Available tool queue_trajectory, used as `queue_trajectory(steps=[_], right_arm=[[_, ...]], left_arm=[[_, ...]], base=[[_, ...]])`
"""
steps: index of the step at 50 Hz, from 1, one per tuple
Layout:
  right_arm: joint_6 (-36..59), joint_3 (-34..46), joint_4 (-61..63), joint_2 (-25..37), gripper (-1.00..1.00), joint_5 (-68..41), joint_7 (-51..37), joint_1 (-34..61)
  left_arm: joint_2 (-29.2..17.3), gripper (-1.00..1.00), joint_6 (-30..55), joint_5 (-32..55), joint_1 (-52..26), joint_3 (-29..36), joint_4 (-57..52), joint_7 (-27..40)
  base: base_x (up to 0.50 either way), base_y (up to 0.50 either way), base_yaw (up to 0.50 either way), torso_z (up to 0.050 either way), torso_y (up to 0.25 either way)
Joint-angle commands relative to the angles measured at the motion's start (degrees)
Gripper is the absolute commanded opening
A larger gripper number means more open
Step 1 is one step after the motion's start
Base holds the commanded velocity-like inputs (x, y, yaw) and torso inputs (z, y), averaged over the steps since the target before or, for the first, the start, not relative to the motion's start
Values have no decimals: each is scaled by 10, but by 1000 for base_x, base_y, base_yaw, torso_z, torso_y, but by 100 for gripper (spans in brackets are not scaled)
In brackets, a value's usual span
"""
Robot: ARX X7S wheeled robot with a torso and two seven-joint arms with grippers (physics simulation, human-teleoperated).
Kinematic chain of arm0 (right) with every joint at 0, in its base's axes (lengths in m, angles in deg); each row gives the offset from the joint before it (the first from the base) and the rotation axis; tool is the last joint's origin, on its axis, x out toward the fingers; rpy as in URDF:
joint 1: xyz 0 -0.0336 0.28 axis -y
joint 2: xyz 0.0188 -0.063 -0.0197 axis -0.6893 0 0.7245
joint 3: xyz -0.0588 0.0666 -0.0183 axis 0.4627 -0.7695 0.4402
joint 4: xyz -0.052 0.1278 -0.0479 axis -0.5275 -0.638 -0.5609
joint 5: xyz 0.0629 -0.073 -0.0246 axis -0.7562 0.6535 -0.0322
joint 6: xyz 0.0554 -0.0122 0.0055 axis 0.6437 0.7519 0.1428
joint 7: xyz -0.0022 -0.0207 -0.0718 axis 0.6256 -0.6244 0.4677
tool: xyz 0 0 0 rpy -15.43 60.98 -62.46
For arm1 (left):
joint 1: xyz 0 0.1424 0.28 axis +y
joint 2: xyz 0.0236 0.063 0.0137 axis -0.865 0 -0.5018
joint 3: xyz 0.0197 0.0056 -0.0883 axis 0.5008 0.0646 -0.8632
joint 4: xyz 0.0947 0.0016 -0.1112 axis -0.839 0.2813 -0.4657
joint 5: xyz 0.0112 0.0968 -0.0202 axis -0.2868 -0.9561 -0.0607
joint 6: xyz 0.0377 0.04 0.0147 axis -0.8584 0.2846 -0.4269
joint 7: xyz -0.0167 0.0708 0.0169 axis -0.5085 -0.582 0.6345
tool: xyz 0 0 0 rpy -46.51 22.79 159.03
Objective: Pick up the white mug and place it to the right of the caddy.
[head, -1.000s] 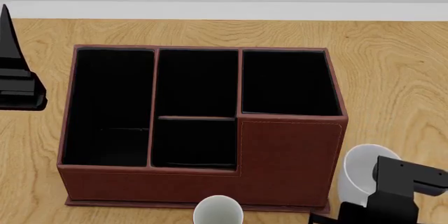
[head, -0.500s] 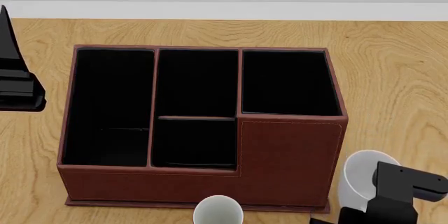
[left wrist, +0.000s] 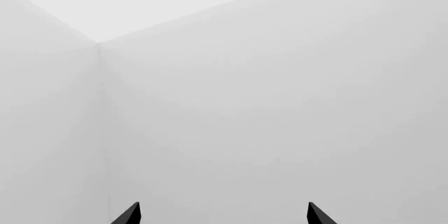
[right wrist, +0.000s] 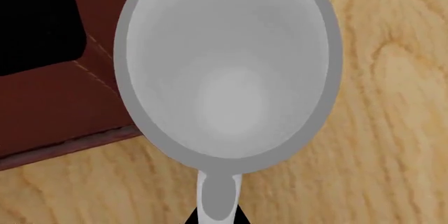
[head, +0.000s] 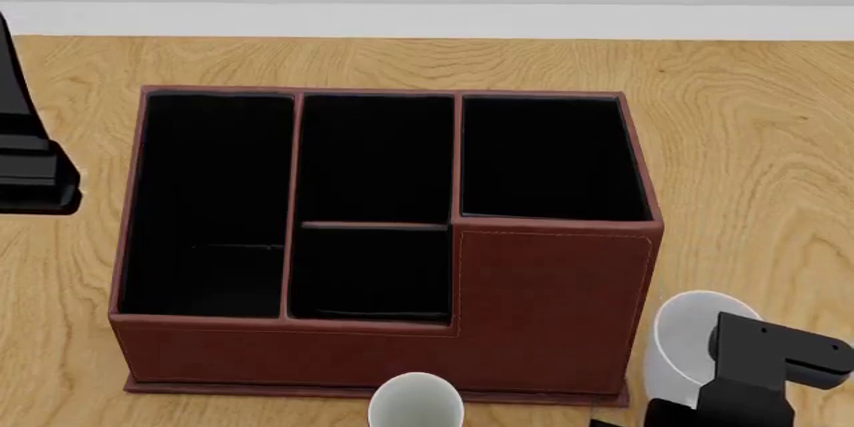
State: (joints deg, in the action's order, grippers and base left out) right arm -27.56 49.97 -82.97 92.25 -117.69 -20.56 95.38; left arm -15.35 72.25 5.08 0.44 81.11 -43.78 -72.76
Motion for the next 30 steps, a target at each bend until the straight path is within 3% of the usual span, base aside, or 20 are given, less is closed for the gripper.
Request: queue_trajectory(steps=[1, 18, 19, 30], right_arm=[[2, -1, -10, -5, -100, 19, 11, -4], [0, -5, -17, -5, -100, 11, 16, -12], [-1, -6, -16, -4, 100, 9, 15, -13], [-5, -9, -12, -3, 100, 7, 16, -19]], left_arm=[[-2, 100, 1, 3, 1, -2, -3, 2], [-4, 100, -4, 5, 5, -1, 2, 5], [-4, 100, -4, 5, 5, -1, 1, 5], [-5, 100, 0, 7, 6, 0, -5, 8]], base=[[12, 0, 3, 0, 0], [3, 0, 2, 0, 0], [0, 0, 3, 0, 0], [0, 0, 0, 0, 0]])
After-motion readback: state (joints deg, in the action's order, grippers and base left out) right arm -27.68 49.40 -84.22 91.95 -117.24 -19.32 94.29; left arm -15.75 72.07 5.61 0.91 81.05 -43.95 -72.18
